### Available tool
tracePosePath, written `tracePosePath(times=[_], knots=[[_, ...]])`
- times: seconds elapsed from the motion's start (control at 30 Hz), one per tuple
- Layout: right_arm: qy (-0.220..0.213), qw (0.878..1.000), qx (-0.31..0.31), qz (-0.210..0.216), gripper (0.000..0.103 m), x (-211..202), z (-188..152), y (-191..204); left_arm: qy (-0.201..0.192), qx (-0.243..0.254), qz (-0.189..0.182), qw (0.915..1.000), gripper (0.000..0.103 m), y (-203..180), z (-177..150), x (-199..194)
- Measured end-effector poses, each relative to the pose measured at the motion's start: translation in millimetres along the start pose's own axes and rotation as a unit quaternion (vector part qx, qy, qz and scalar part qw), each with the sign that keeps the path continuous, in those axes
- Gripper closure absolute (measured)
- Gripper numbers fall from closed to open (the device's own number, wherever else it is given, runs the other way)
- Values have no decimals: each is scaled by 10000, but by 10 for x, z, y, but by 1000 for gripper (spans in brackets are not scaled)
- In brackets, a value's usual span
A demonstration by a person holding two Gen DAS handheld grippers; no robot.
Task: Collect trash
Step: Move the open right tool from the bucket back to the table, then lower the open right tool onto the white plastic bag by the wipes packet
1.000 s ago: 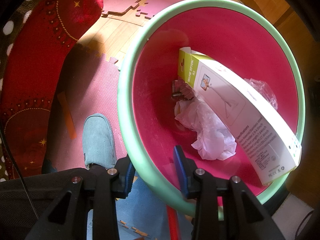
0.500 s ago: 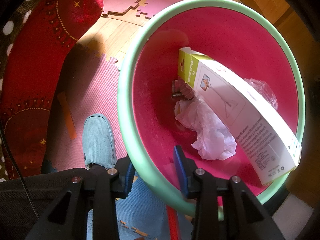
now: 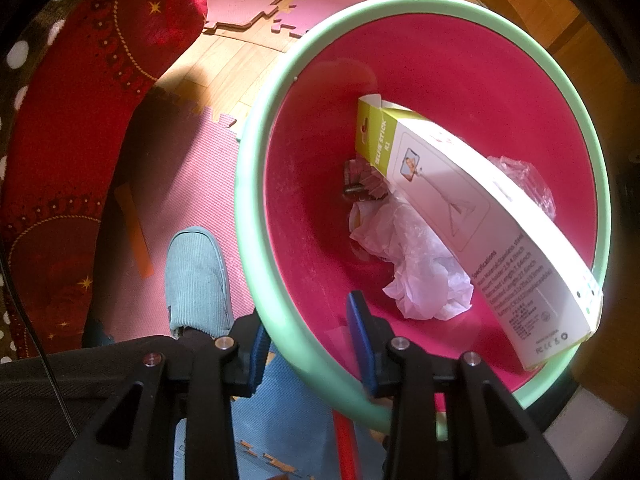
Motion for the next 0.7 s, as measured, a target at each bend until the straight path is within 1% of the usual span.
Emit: tracePosePath(times=[0.13, 0.33, 0.43, 0.53, 0.63, 0.7], knots=[[-106, 9993, 261, -235, 54, -64, 60, -269, -3, -3, 10, 10000, 65, 2, -4, -5], [-144, 9962, 635, -584, 54, -103, 115, -653, -3, -4, 9, 10000, 65, -2, -5, -6], [-136, 9936, 890, -684, 54, -87, 141, -834, -2, -5, 6, 10000, 65, 1, -5, -4], [-115, 9893, 1267, -713, 54, -32, 161, -1040, -3, -4, 7, 10000, 65, 1, -5, -4], [-94, 9840, 1679, -594, 54, 36, 176, -1237, -2, -6, 7, 10000, 65, 0, -5, 1], [-66, 9806, 1867, -602, 54, 86, 185, -1333, -4, -3, 14, 10000, 65, 0, -4, 2]])
Point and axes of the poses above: each gripper's, at about its wrist camera, not at the fingertips, and x roughly the way its jaws point, y to its left, z to its top, the point moved 8 cm from there along x, roughly the way its jaws point, and after that the axes turned 11 degrees about y, right-handed, at the moved point
